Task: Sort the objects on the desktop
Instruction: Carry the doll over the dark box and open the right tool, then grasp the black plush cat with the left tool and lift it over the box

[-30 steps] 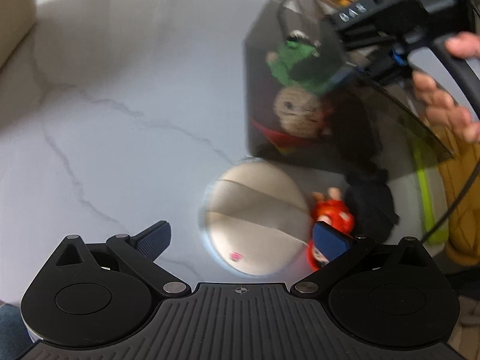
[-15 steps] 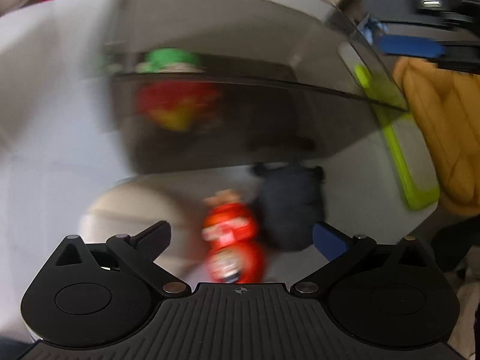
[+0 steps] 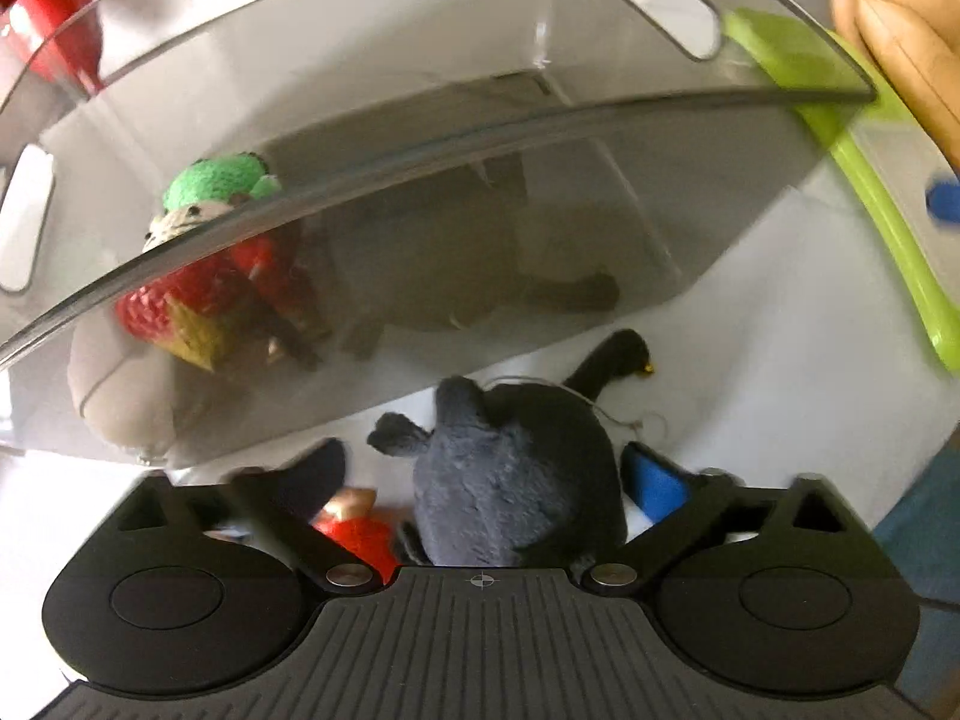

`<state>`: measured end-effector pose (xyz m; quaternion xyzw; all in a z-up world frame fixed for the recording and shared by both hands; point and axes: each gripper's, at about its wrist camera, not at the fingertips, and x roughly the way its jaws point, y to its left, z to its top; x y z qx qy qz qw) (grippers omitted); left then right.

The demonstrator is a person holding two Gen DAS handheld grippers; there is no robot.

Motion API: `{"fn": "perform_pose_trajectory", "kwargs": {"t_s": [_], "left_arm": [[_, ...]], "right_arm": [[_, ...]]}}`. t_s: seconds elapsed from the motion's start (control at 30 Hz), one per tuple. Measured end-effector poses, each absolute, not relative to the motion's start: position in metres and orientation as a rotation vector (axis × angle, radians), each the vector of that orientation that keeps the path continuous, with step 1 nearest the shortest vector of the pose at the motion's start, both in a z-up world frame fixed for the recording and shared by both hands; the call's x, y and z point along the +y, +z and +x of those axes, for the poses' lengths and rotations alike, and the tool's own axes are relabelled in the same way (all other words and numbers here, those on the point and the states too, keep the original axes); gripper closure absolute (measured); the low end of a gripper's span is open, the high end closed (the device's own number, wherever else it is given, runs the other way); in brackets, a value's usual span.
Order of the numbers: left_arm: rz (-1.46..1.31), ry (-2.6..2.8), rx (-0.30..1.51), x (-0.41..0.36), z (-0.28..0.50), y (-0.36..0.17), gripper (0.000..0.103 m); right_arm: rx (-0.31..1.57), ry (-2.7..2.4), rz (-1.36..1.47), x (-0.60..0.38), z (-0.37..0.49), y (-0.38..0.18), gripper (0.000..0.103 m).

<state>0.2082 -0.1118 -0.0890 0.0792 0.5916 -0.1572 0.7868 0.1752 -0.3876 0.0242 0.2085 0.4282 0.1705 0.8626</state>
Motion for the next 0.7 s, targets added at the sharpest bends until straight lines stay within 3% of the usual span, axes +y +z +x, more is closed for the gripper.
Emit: {"fn": "perform_pose_trajectory", "kwargs": {"t_s": [0.23,0.4,0.53,0.7], "left_arm": [[0.127,-0.417,1.229,-0.098,0.200,-0.051,0.039],[0.072,-0.569,1.063,-0.088,0.180,0.033,0.039],[0.037,-0.497,0.870,-0.076,0.216,0.100,0.038],[0.038,-0.379,1.087,-0.079,0.310,0.067,0.038]], "right_arm": [[0.890,0.337,0.535,-0.411,0.154,0.010,0.024],[0.883,0.296,0.537,-0.423,0.143,0.008,0.024],[0.885,0.315,0.550,-0.420,0.146,0.008,0.024],[0.890,0.385,0.527,-0.395,0.156,0.009,0.023]]}}
